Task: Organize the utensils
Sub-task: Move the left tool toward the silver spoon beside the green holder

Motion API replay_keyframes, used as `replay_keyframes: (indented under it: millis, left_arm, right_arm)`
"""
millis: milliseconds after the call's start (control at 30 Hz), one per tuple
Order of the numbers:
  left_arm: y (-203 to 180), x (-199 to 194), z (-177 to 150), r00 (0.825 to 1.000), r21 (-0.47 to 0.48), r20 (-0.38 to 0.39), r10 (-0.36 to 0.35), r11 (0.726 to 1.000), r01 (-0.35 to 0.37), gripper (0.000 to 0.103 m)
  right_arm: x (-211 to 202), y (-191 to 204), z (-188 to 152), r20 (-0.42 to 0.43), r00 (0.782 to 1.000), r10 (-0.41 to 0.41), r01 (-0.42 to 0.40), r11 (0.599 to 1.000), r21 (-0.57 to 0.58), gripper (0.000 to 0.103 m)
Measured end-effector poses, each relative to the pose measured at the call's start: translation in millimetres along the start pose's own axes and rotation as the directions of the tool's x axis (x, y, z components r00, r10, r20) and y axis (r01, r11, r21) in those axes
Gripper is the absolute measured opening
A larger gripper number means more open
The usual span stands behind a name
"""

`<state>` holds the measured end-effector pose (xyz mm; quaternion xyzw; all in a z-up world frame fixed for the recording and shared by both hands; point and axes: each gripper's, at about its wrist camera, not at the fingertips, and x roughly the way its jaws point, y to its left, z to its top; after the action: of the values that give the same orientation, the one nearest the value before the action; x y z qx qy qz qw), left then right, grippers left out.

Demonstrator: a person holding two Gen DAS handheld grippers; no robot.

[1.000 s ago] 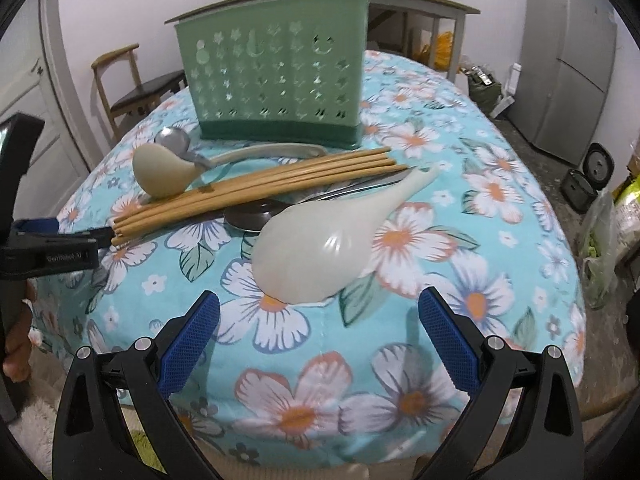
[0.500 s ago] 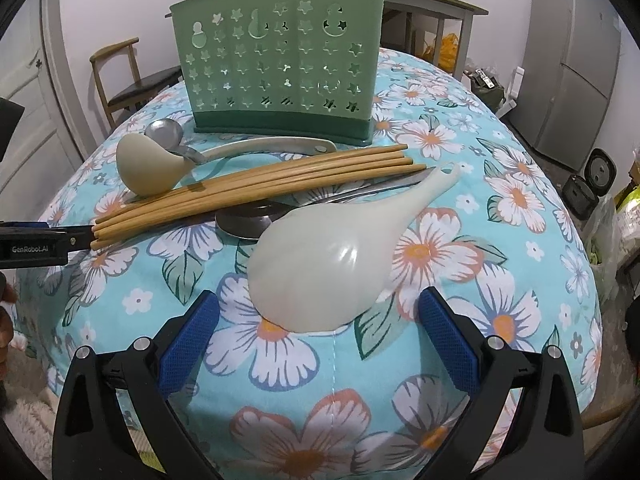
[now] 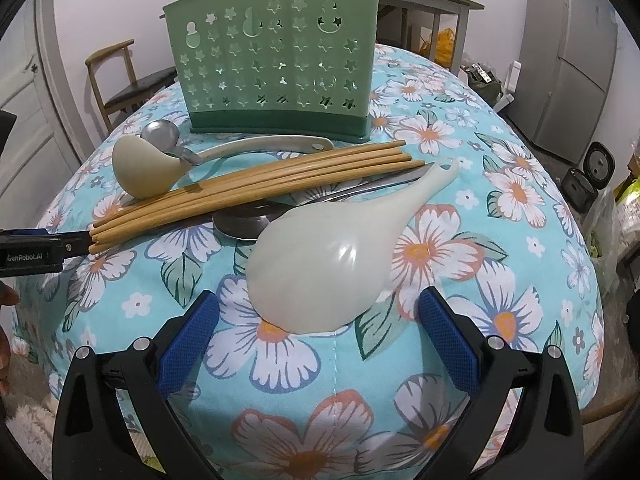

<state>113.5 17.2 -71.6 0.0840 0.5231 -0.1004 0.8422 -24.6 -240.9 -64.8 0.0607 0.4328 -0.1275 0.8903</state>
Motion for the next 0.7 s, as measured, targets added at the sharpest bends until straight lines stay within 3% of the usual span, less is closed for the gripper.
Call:
replay_keyframes:
  millis: [700]
  left_arm:
    - [-0.3,2.1,4.9,1.0,0.017,0.002,-0.016,1.0,0.016,0.096]
  right_arm:
    - [5.3,1.2,4.5,0.006,1.0,-0.003,0.003,1.0,0.027,0.097]
